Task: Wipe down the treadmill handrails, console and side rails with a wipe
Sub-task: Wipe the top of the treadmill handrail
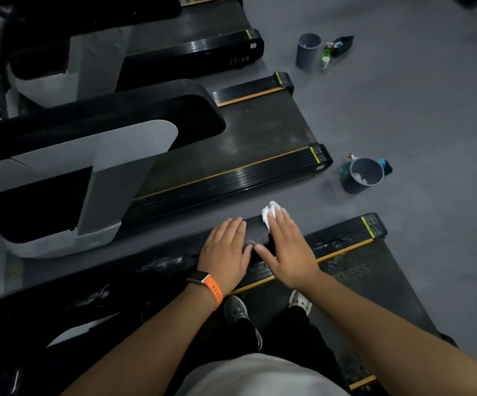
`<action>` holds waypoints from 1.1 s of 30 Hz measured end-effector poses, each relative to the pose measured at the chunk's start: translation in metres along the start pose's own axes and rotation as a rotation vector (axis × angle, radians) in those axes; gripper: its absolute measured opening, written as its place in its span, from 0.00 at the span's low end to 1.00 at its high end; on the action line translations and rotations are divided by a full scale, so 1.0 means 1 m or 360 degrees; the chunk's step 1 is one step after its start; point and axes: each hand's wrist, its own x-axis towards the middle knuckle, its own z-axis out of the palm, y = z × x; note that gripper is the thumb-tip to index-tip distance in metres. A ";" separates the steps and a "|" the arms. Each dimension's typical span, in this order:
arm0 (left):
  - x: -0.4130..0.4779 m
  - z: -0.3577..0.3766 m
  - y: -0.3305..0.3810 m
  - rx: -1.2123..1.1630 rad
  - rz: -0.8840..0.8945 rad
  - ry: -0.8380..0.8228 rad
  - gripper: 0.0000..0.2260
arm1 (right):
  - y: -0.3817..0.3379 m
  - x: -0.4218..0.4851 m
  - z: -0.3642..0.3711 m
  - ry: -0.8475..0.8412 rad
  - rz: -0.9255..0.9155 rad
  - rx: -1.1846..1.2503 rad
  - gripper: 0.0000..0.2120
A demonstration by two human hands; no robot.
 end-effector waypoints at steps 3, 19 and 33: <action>-0.001 -0.001 0.001 -0.0007 -0.0018 -0.0030 0.25 | -0.008 -0.020 0.007 -0.0024 -0.0076 -0.0111 0.40; -0.002 -0.001 0.011 0.0032 -0.0128 -0.0054 0.25 | -0.007 -0.024 0.012 -0.0075 -0.0013 -0.0037 0.42; -0.013 0.005 0.007 0.0080 -0.0269 0.0069 0.25 | 0.014 -0.008 -0.005 -0.0178 -0.0233 -0.0202 0.41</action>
